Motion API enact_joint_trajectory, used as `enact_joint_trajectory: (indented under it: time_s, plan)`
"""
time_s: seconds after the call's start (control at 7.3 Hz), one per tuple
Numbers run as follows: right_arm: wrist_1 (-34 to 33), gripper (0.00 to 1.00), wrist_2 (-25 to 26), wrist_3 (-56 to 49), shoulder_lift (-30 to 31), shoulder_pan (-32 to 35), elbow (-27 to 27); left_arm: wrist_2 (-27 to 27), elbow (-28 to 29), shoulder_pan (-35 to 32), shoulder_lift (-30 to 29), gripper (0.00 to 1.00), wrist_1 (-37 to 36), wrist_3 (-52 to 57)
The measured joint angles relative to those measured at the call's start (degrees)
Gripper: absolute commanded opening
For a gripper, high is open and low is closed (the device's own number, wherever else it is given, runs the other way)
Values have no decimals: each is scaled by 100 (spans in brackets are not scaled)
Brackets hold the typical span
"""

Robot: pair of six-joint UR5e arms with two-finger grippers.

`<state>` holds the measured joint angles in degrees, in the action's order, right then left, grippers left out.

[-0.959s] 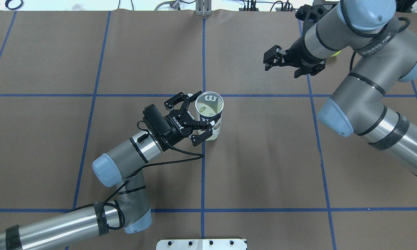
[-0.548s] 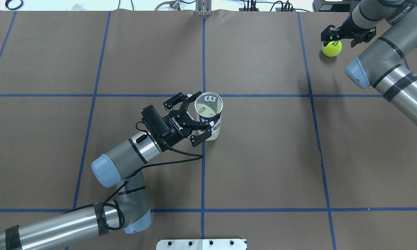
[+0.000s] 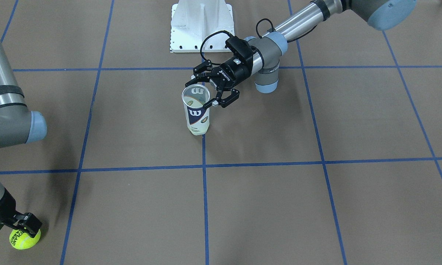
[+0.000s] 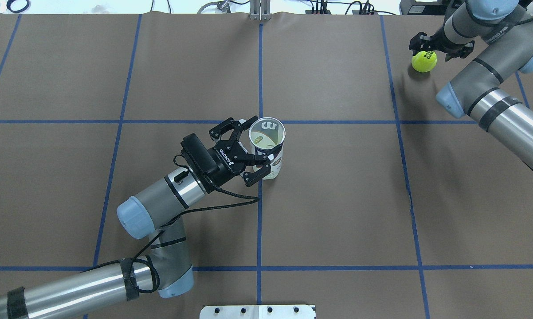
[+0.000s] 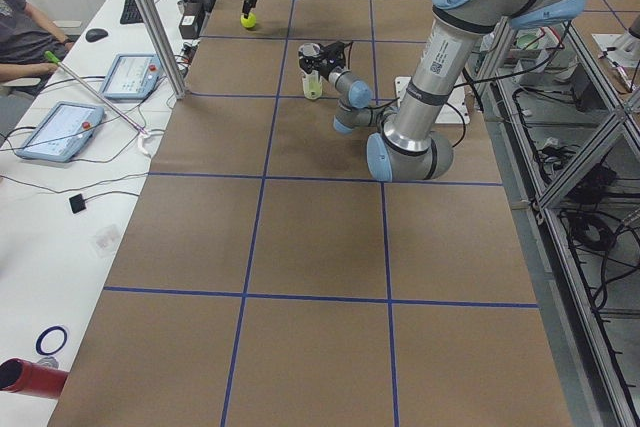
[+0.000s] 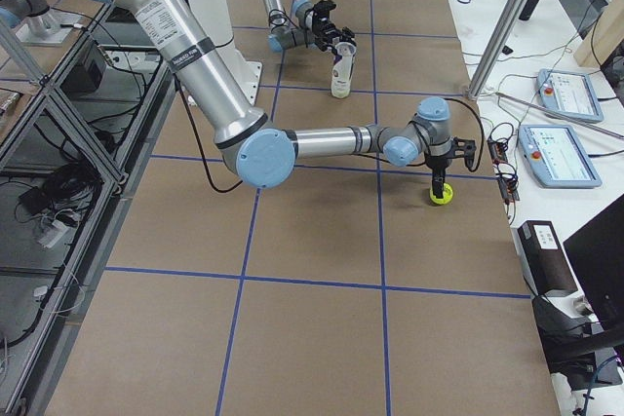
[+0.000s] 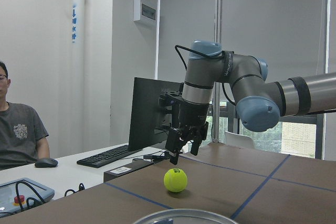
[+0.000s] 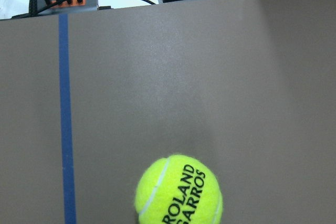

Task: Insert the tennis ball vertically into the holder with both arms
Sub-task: 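Grasp the farther yellow ball with the right gripper and lift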

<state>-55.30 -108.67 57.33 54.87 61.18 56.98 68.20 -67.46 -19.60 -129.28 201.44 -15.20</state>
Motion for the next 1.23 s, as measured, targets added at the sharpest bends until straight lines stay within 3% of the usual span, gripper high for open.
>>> enact_joint_trajectory:
  time_s: [0.68,0.82,0.96,1.23]
  plan:
    - [442,98,440,117,-9,-199,-343,0,-4,0,5,87,0,0]
    - [591,70,465,130,-17,-206,-439,0,-4,0,6,87,0,0]
    - [659,1,476,147,-29,-208,-481,0,-4,0,5,87,0,0]
    - [694,0,468,213,-43,-211,-498,0,-4,0,8,87,0,0]
